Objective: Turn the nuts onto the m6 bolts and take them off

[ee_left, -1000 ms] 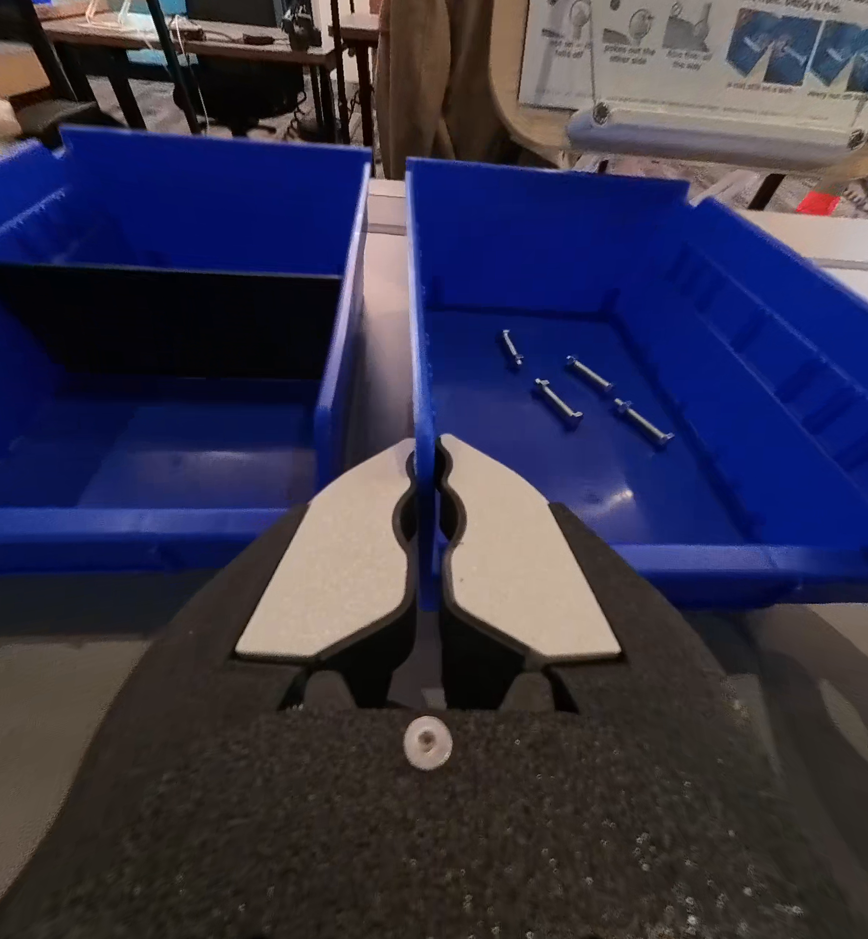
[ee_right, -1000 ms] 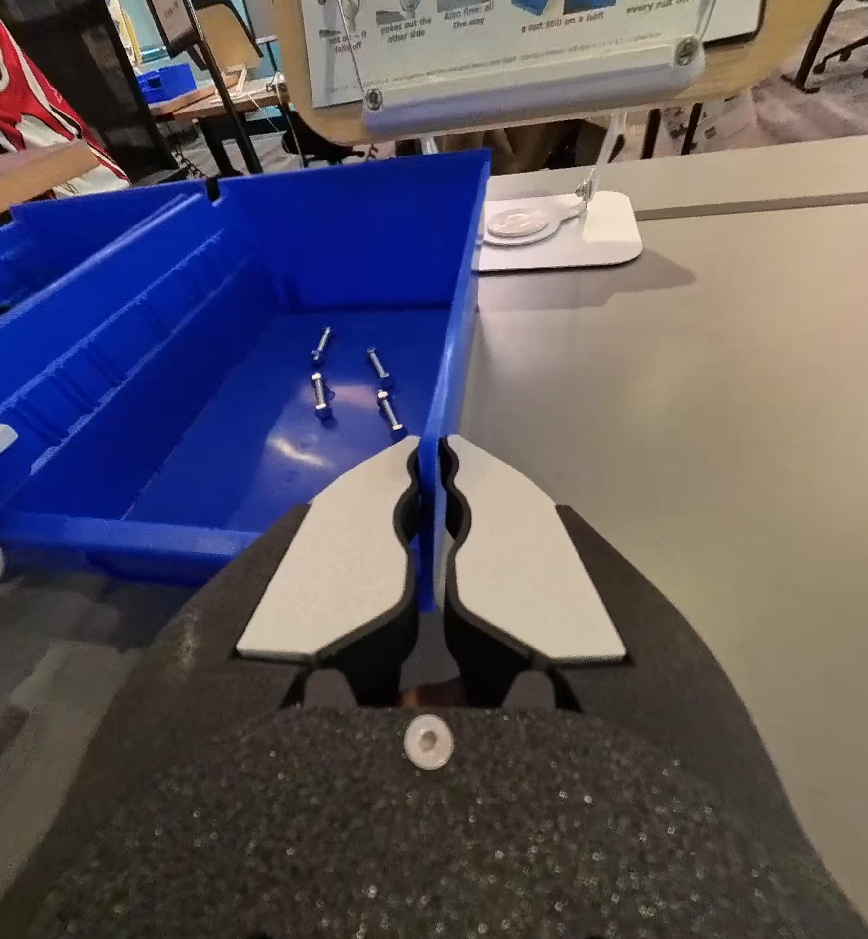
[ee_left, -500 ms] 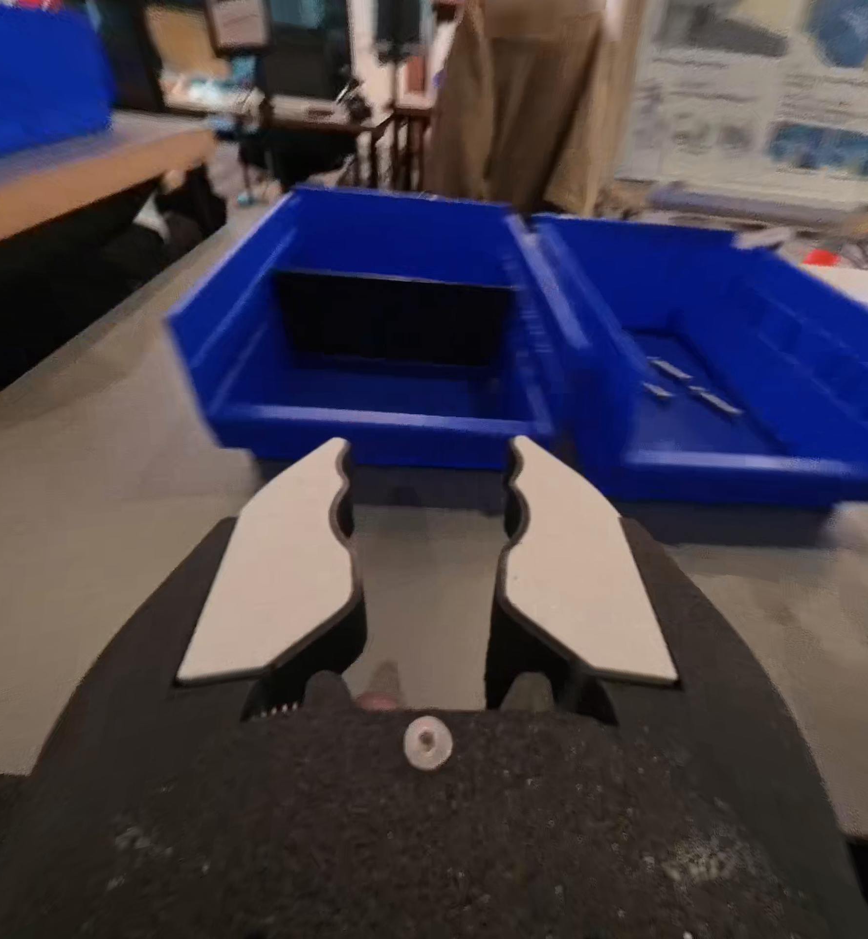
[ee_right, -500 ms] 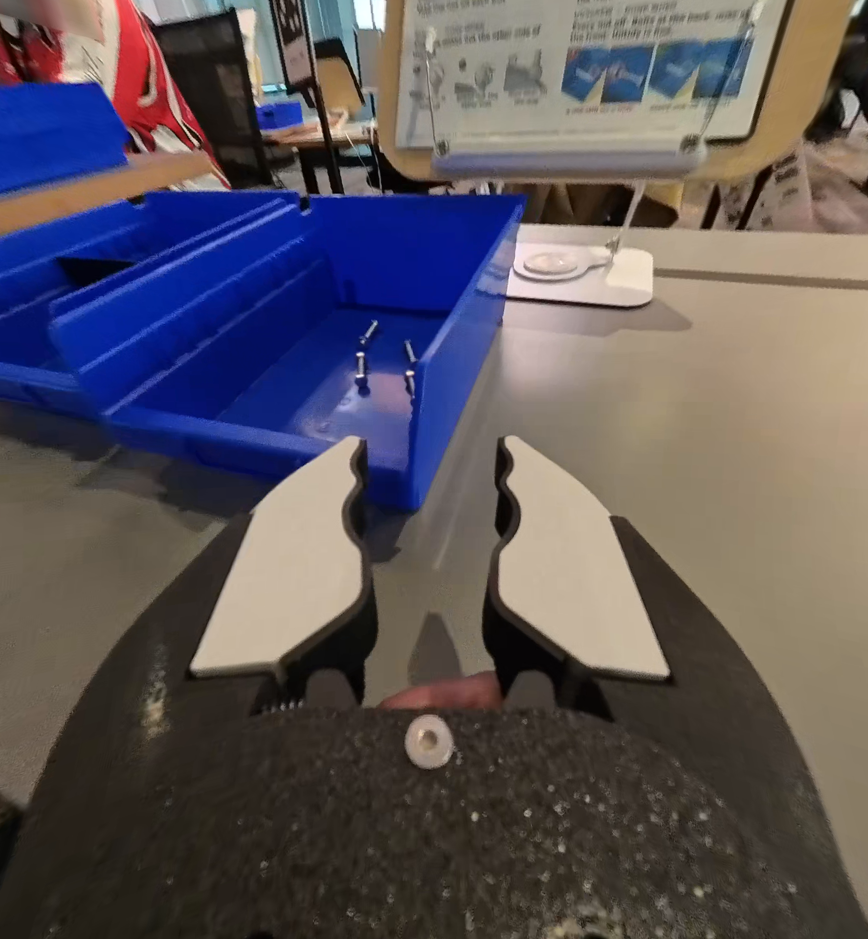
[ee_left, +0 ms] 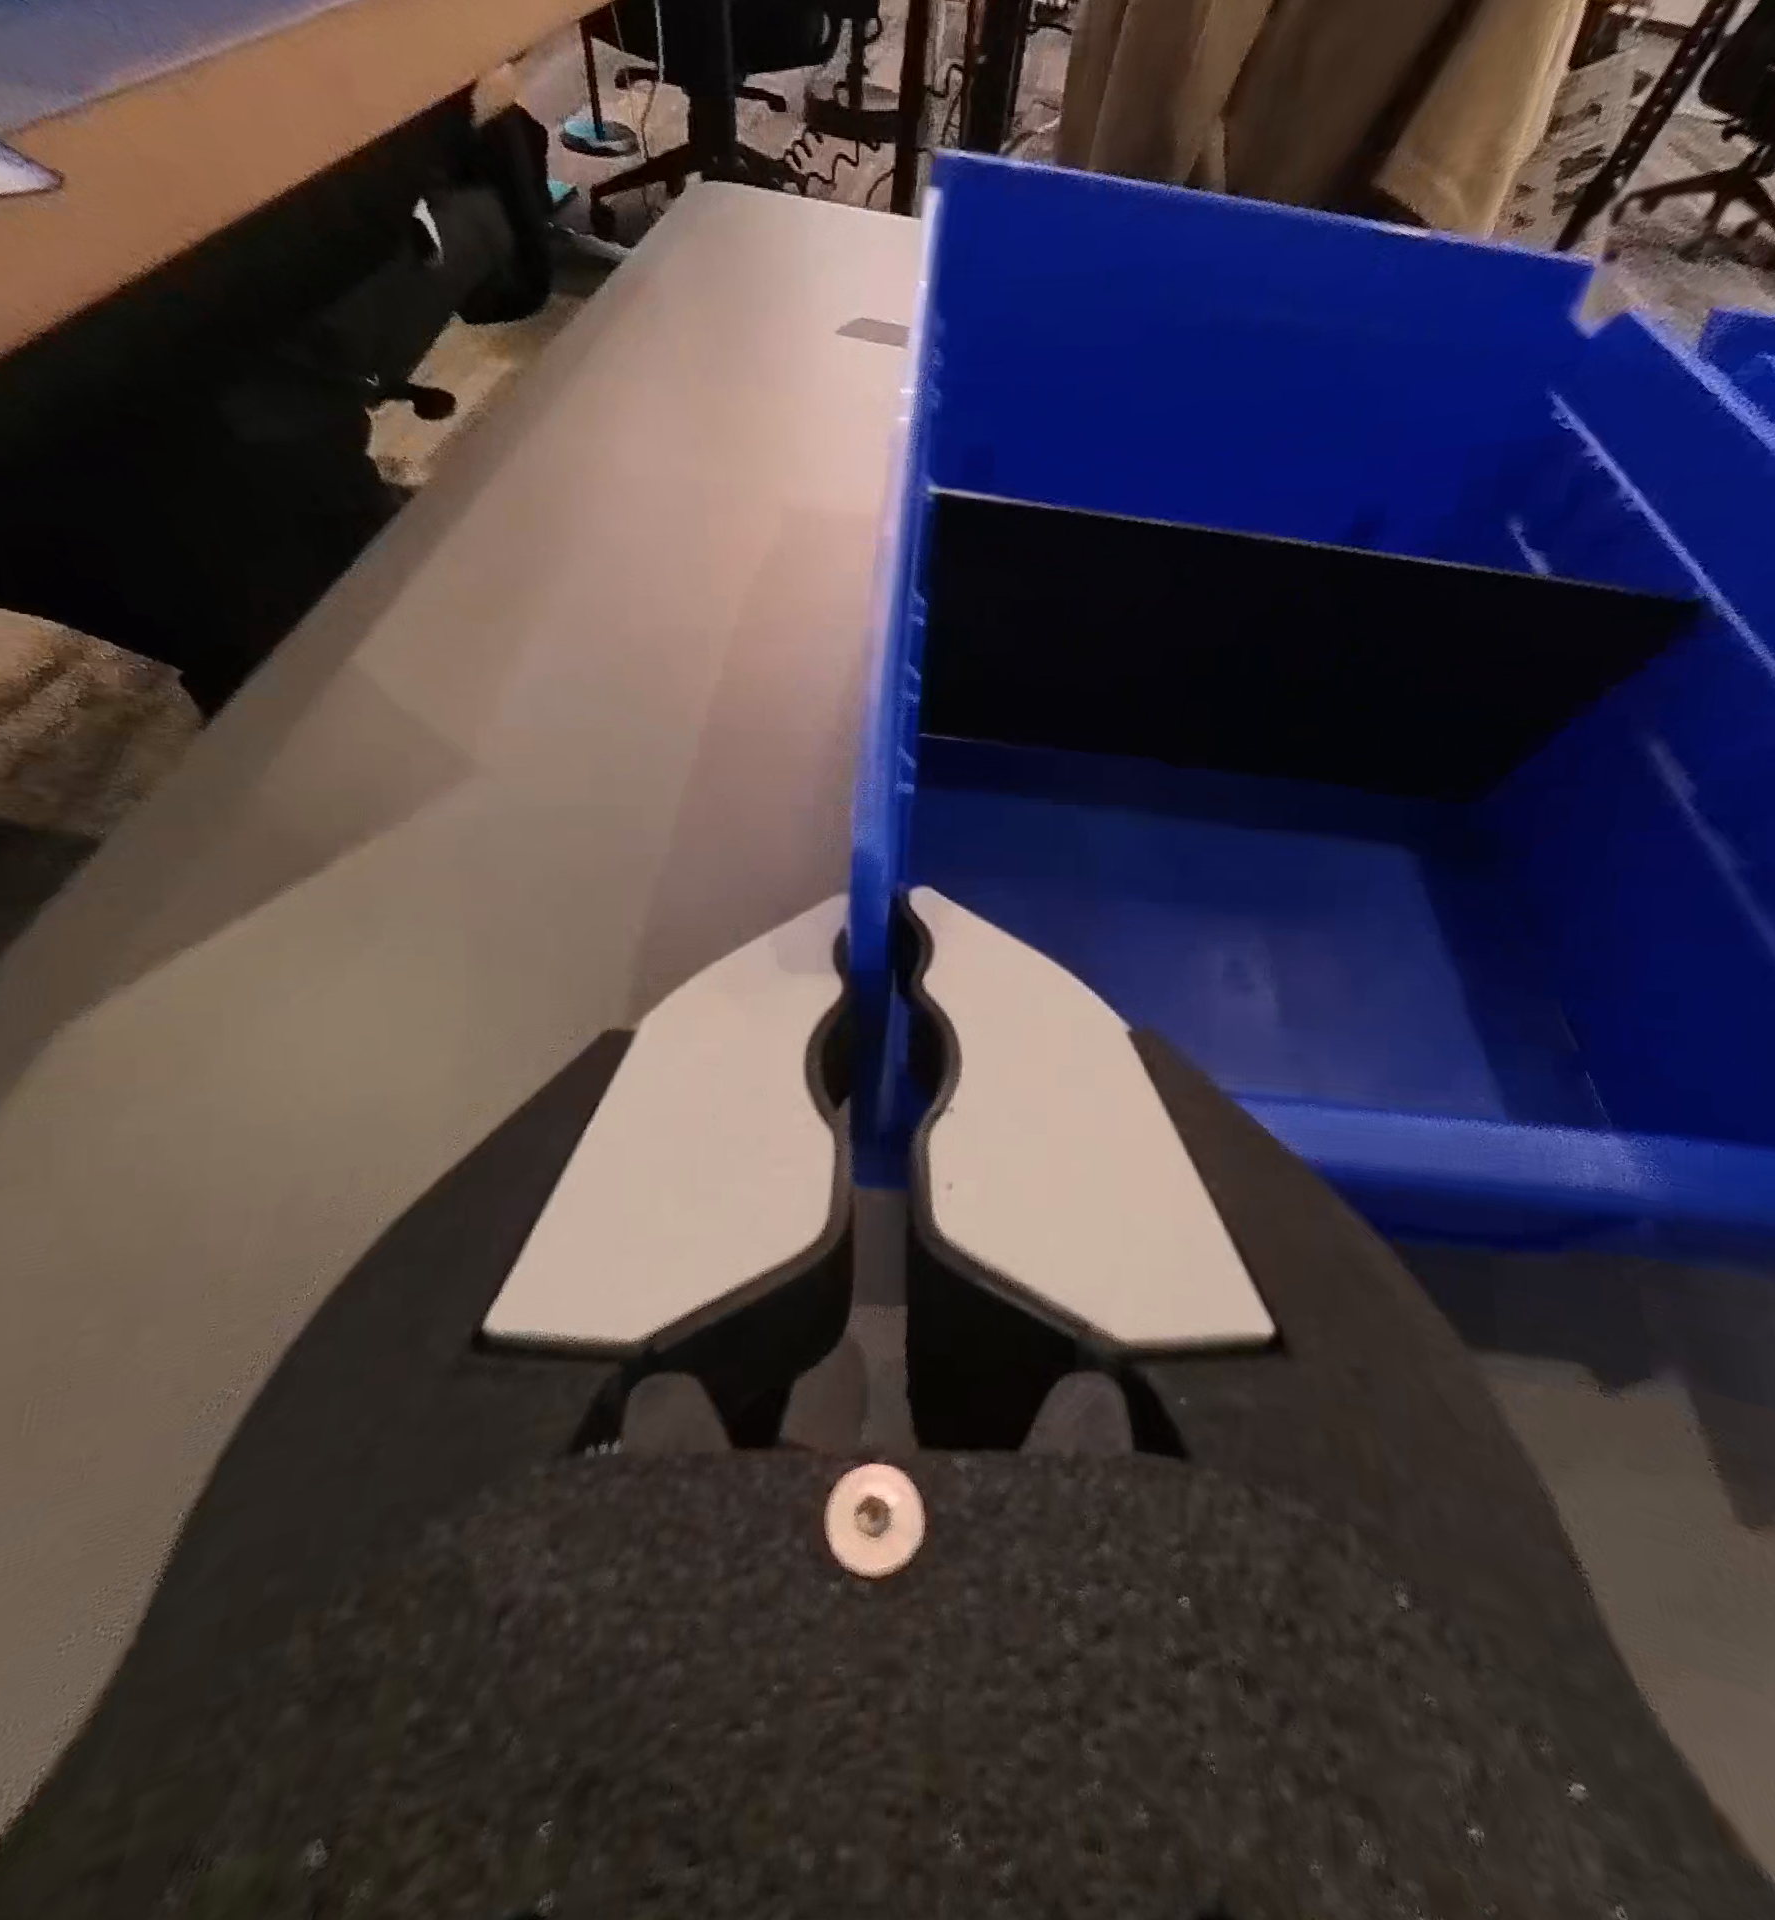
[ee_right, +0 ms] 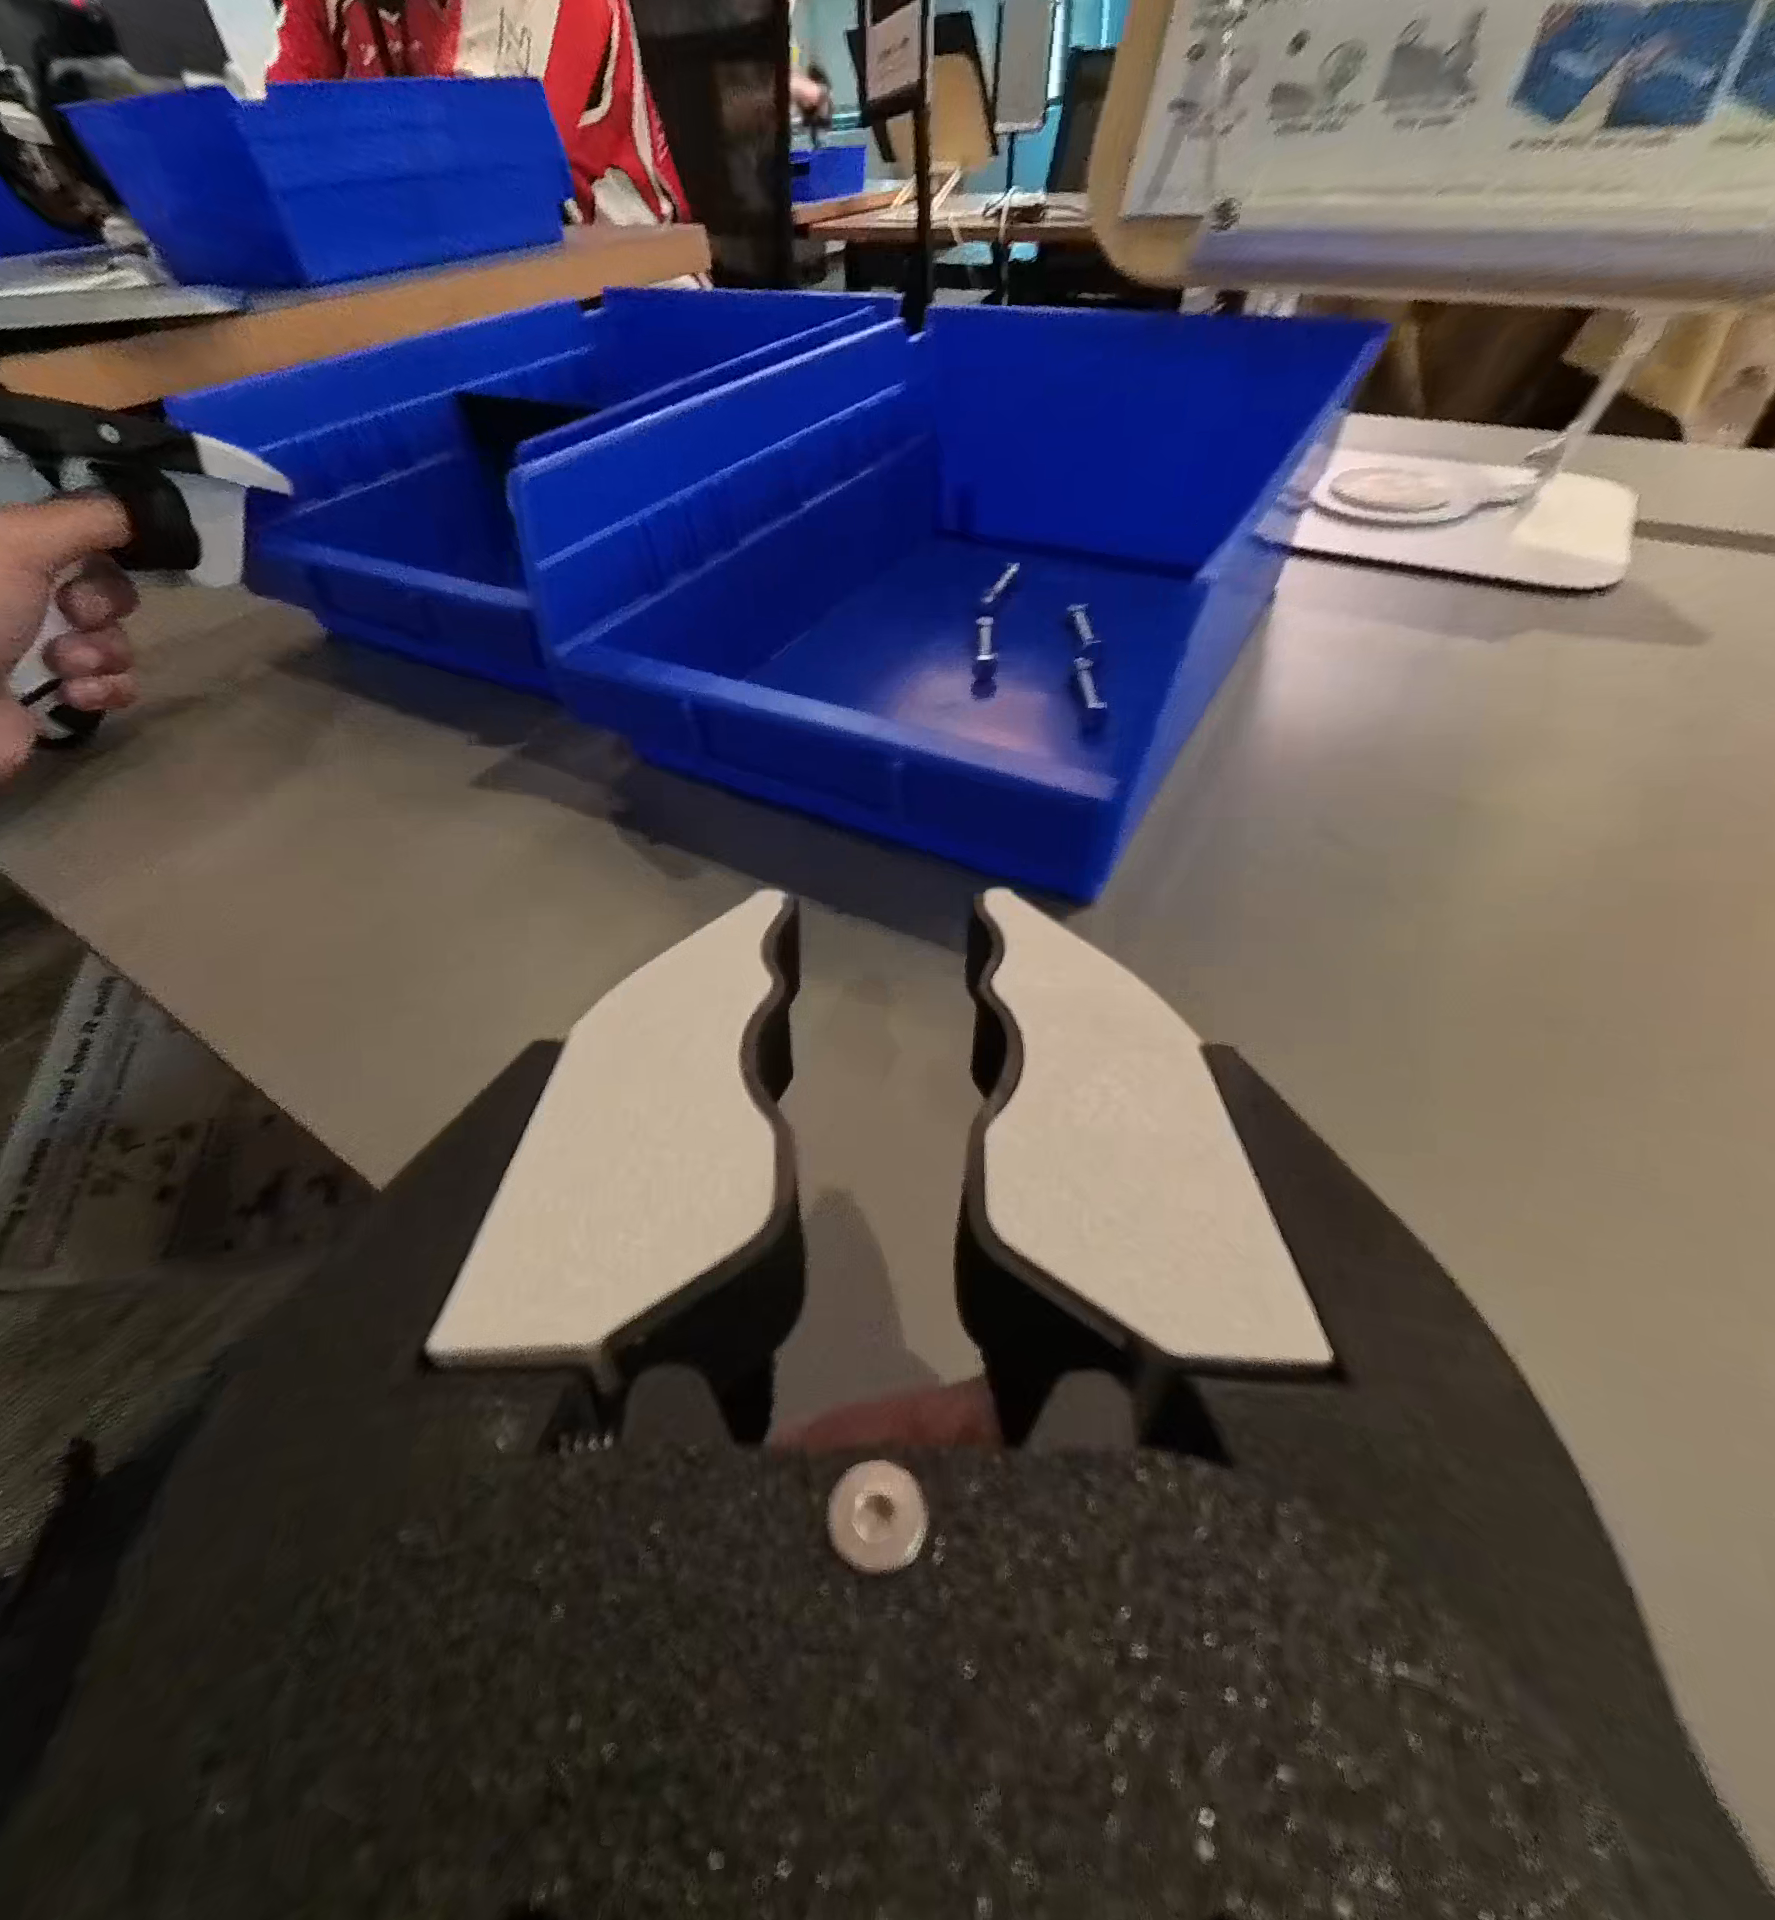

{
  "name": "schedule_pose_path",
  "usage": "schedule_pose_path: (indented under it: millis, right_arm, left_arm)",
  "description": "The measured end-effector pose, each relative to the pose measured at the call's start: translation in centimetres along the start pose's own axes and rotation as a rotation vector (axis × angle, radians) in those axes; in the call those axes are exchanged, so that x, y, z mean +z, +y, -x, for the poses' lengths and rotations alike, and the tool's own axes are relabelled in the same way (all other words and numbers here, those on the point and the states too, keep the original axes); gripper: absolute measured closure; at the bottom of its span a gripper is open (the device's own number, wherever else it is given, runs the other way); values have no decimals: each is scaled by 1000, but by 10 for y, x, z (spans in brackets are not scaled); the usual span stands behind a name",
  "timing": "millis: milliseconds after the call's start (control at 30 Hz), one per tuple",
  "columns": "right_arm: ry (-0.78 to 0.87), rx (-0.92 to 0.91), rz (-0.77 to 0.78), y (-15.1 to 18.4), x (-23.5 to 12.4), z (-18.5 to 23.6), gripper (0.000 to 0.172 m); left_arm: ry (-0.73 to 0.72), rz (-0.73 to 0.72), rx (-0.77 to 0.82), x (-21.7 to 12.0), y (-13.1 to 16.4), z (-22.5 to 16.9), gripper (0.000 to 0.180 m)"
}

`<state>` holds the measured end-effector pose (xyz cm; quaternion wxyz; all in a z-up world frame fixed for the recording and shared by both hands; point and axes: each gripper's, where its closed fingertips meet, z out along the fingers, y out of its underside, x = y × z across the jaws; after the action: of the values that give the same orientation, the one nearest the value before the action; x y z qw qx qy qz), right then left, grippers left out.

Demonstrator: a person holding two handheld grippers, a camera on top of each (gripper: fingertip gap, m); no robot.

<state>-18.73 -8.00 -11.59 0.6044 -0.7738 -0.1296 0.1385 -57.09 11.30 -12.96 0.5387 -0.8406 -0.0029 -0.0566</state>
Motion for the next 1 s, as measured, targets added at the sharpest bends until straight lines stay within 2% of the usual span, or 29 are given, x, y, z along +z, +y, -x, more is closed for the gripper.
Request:
schedule_pose_path:
  millis: [133,300,400,567,667,700,733,767,900,1000]
  right_arm:
    - [-46,20,19,3,15,26,140]
    - [-128,50,61,10,48,79,129]
    - [-183,26,68,4,65,118,126]
    - [-139,-53,7,-15,91,147,124]
    - [-107,24,49,-6,110,148,145]
    - [-107,57,55,-8,111,147,145]
    - [-109,85,66,-9,112,145,155]
    - [-112,89,60,-12,113,142,167]
    - [-115,46,-31,-45,100,144,169]
    - [-101,5,-155,-91,76,136,169]
  left_arm:
    - [-46,-11,19,-29,15,-9,178]
    - [-138,-41,-19,-89,42,-12,178]
    - [-176,-49,-56,-123,58,-15,179]
    - [-215,-77,-38,-163,77,-27,178]
    - [-224,-108,-14,-180,86,-41,178]
    - [-242,-124,-2,-184,88,-45,177]
    - [-284,-138,8,-188,89,-43,178]
    - [-304,-155,3,-193,89,-43,177]
    - [-320,-265,5,-218,70,-52,177]
    - [-326,-381,40,-240,36,-71,177]
